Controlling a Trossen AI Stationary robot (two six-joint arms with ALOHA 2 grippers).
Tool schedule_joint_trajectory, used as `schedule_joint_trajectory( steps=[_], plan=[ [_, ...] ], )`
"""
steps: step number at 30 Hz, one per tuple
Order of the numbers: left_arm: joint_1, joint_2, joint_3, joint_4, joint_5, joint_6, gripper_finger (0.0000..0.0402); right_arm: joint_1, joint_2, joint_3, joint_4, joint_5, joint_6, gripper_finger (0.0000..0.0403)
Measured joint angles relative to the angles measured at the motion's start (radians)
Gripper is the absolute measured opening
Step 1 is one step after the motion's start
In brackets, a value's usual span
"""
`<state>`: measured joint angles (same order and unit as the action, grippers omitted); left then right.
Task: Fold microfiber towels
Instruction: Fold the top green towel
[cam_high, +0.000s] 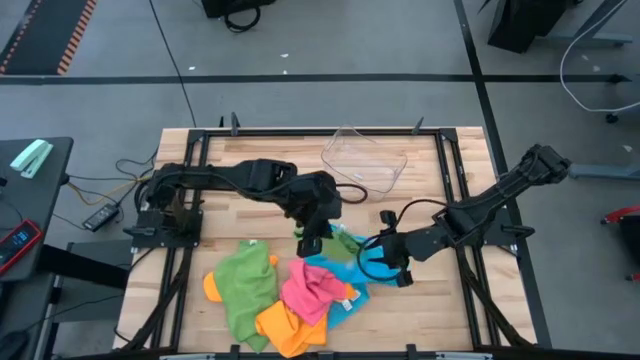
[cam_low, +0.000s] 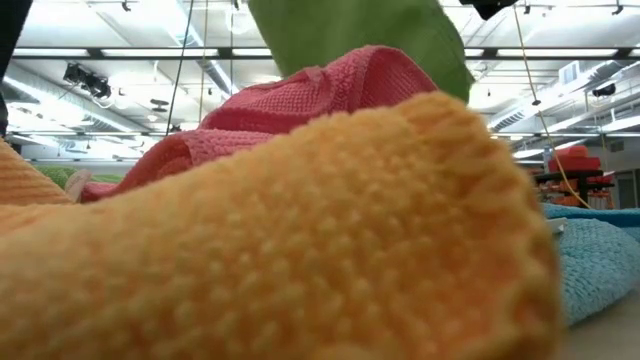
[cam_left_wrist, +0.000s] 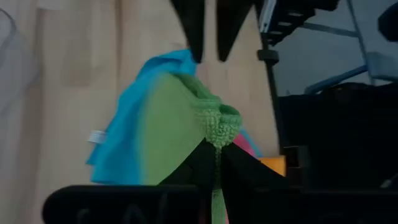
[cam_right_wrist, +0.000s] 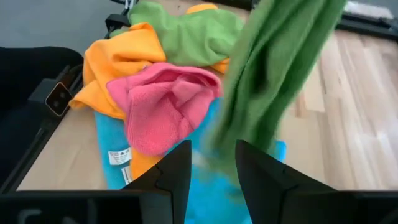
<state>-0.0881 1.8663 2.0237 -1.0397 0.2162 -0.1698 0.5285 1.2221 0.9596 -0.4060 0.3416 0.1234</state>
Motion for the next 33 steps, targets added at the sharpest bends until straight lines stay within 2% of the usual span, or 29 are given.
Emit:
schedule_joint_trajectory(
  steps=[5, 13, 21, 28, 33],
  plan=[
    [0.053, 0.063, -0.002, -0.012, -0.001, 0.085, 0.0011, -0.011, -0.028, 0.0, 0.003, 0.037, -0.066, 0.0134],
    [0.188, 0.203, -0.002, -0.008, -0.005, 0.198, 0.0036, -0.068, -0.013, 0.0, 0.003, 0.058, -0.101, 0.0134],
    [0.257, 0.22, -0.002, -0.032, -0.002, 0.358, 0.0011, -0.104, -0.01, -0.009, -0.064, 0.058, -0.1, 0.0131],
    [0.276, 0.214, -0.002, -0.043, -0.002, 0.417, 0.0035, -0.174, -0.01, -0.196, 0.243, 0.058, -0.184, 0.0116],
    [0.278, 0.216, -0.002, -0.006, -0.002, 0.425, 0.003, -0.234, 0.019, -0.38, 0.608, 0.008, -0.24, 0.011]
  ],
)
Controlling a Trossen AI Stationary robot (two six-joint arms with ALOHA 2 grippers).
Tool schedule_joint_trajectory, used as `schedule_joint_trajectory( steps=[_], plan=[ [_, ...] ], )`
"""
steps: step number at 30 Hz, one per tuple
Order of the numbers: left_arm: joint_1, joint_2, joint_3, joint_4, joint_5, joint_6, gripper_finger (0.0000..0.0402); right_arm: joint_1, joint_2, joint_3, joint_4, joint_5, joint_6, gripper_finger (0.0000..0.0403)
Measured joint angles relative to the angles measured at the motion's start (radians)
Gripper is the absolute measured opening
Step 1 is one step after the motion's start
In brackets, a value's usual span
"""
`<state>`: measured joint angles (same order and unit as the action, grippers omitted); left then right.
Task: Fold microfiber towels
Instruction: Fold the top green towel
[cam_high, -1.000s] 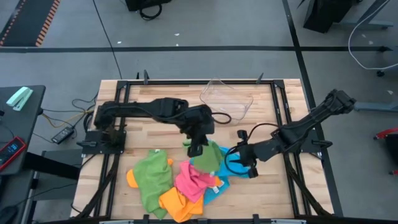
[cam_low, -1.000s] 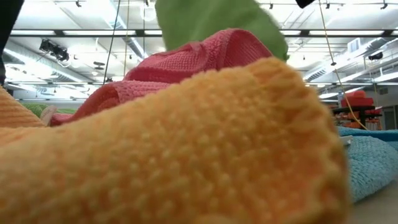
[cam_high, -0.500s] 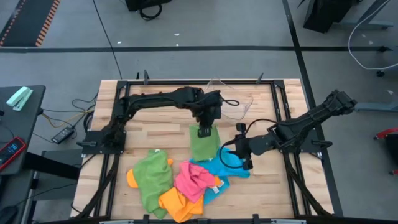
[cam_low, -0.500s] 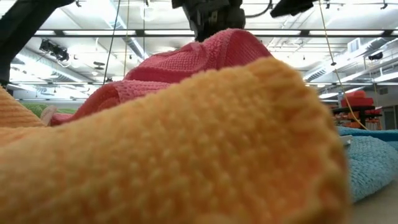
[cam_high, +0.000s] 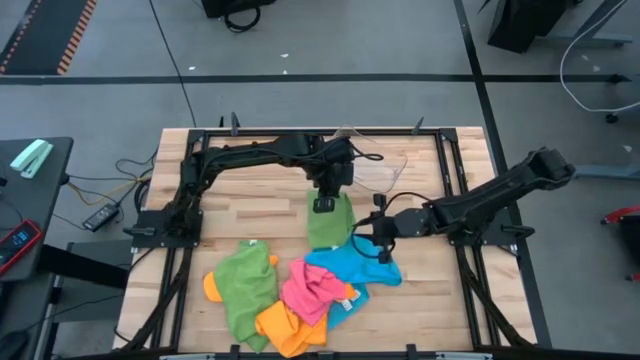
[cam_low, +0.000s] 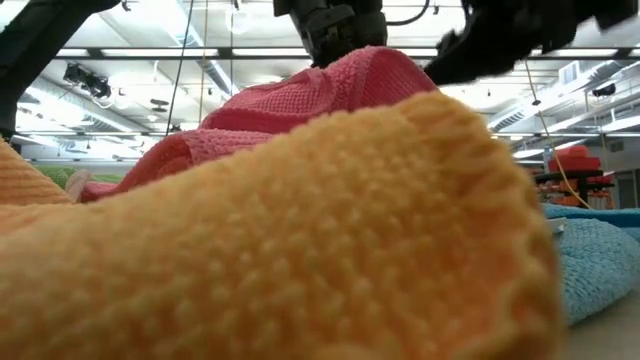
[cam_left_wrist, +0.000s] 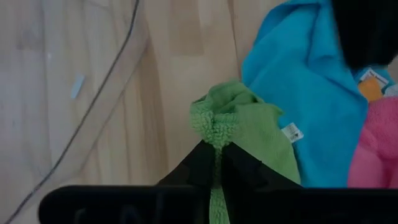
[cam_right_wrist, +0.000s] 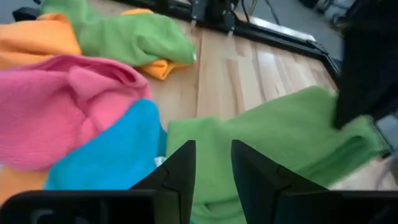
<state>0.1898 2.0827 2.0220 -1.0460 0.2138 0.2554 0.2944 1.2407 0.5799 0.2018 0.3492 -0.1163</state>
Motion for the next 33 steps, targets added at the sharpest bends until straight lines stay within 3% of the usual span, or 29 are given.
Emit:
schedule_joint_trajectory(
  steps=[5, 13, 19, 28, 33],
  plan=[
    [-0.003, 0.009, 0.0, 0.018, -0.009, -0.009, 0.0016, -0.066, 0.066, -0.102, 0.215, -0.007, 0.008, 0.0108],
    [-0.027, 0.052, 0.0, 0.109, -0.151, -0.05, 0.0031, -0.124, 0.238, -0.078, 0.249, -0.036, 0.044, 0.0108],
    [-0.059, 0.091, 0.002, 0.144, -0.232, -0.06, 0.002, -0.152, 0.321, -0.065, 0.351, -0.017, 0.005, 0.0108],
    [-0.094, 0.131, -0.002, 0.119, -0.316, -0.085, 0.0027, -0.168, 0.377, -0.067, 0.311, -0.004, 0.042, 0.0107],
    [-0.112, 0.136, 0.0, 0.119, -0.32, -0.121, 0.0024, -0.167, 0.352, -0.067, 0.203, 0.001, 0.068, 0.0107]
  ],
)
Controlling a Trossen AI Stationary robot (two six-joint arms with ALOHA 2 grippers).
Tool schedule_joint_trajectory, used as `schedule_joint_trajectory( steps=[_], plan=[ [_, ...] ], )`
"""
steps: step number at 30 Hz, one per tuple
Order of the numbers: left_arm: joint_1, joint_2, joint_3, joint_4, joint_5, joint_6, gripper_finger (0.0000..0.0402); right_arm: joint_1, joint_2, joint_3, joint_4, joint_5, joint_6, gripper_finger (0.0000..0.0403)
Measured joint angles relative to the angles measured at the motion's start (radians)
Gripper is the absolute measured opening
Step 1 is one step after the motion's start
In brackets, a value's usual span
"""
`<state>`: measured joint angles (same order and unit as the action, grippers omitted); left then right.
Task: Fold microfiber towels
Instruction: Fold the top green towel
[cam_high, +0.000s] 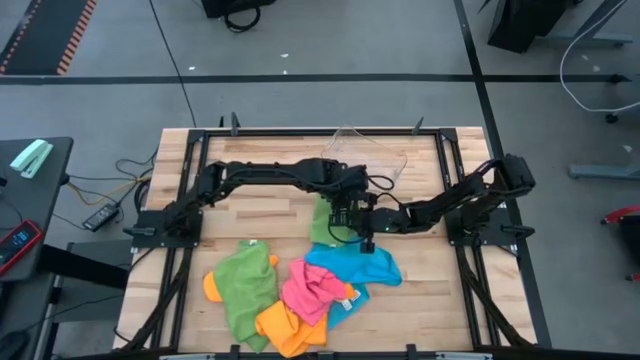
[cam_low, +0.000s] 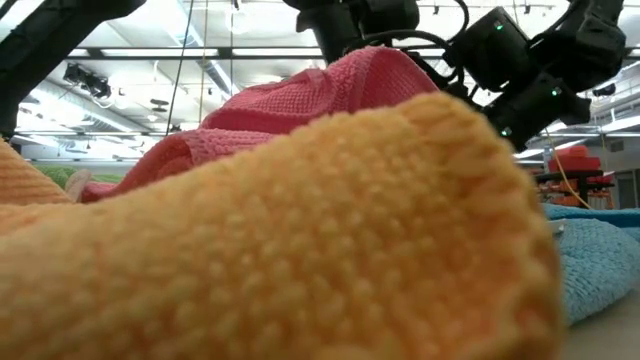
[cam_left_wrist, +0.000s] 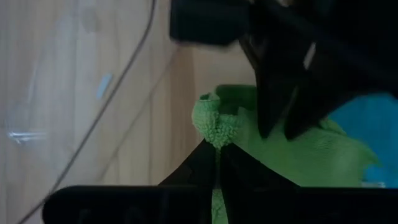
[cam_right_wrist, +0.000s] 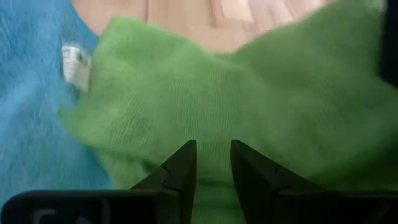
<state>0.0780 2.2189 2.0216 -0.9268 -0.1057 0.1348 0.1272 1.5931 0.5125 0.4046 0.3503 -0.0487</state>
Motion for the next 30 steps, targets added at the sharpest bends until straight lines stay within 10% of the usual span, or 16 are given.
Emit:
schedule_joint_trajectory(
  steps=[30],
  plan=[
    [-0.247, 0.0, -0.213, 0.134, -0.353, -0.182, 0.0018, 0.178, -0.219, 0.0, -0.276, 0.163, 0.158, 0.011]
  ],
)
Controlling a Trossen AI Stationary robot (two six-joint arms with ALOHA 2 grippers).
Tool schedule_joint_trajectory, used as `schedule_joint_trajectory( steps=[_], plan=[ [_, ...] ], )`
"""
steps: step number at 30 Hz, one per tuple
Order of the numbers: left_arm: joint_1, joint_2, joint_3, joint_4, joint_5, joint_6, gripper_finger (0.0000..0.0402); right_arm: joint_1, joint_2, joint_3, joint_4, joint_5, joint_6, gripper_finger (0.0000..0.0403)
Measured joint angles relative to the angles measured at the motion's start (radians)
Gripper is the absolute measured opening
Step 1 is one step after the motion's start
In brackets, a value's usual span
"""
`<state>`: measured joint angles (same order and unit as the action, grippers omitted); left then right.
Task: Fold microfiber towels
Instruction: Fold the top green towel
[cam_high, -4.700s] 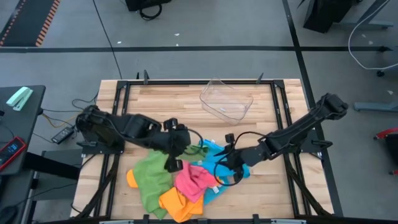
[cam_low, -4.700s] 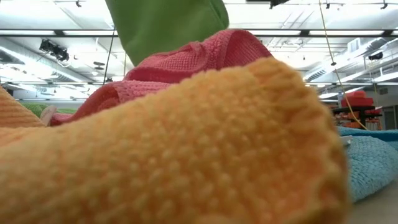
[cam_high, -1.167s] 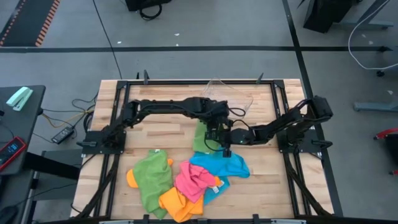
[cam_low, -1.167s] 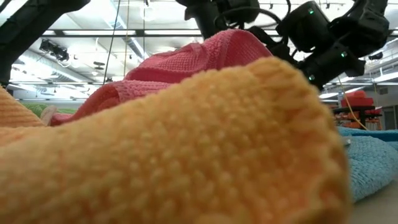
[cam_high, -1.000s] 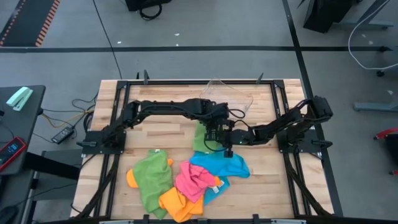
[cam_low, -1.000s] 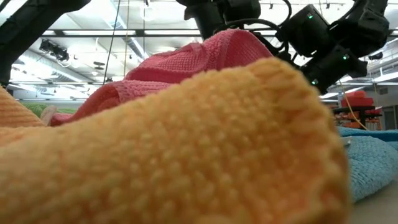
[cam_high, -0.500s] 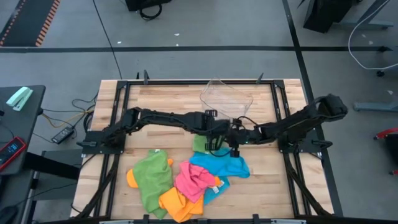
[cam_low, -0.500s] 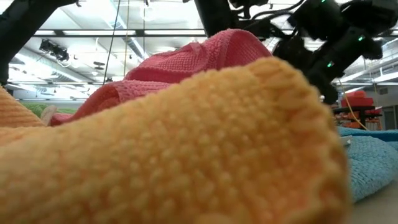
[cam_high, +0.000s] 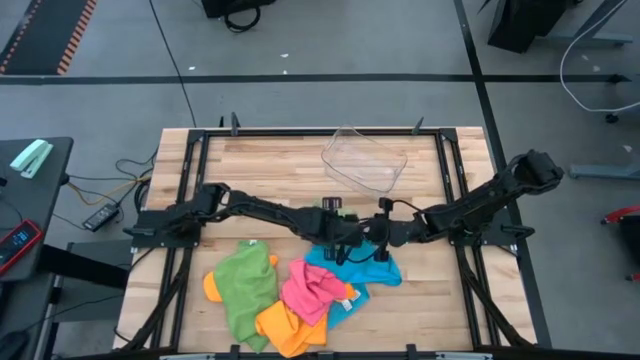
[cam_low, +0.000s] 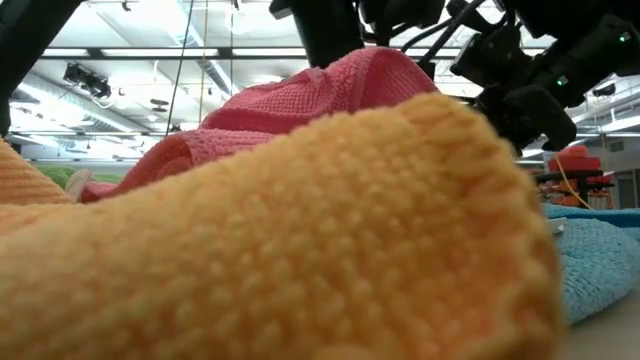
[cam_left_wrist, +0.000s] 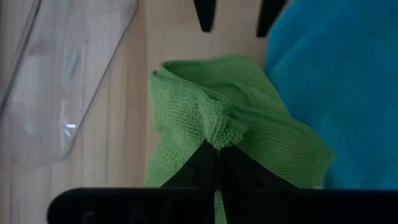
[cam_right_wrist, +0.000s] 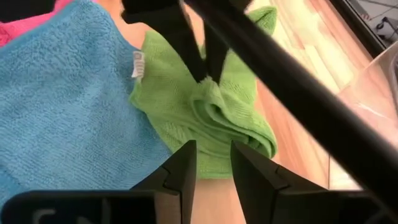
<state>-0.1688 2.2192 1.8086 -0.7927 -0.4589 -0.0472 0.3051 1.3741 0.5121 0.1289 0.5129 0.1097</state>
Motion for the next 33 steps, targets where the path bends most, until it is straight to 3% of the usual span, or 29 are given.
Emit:
schedule_joint_trajectory(
  steps=[4, 15, 23, 33],
  plan=[
    [-0.025, 0.0, -0.001, -0.01, -0.043, -0.034, 0.0028, -0.002, 0.006, 0.0, 0.017, 0.0, -0.028, 0.0123],
    [-0.022, 0.0, -0.001, 0.014, -0.046, -0.105, 0.0022, -0.002, 0.007, -0.014, 0.106, 0.0, -0.141, 0.018],
    [-0.047, 0.0, -0.001, 0.033, -0.043, -0.181, 0.0035, -0.001, 0.007, -0.014, 0.094, -0.001, -0.17, 0.0184],
    [-0.07, -0.009, -0.001, 0.041, -0.042, -0.181, 0.0019, -0.001, 0.007, -0.014, 0.091, -0.001, -0.217, 0.0184]
  ],
)
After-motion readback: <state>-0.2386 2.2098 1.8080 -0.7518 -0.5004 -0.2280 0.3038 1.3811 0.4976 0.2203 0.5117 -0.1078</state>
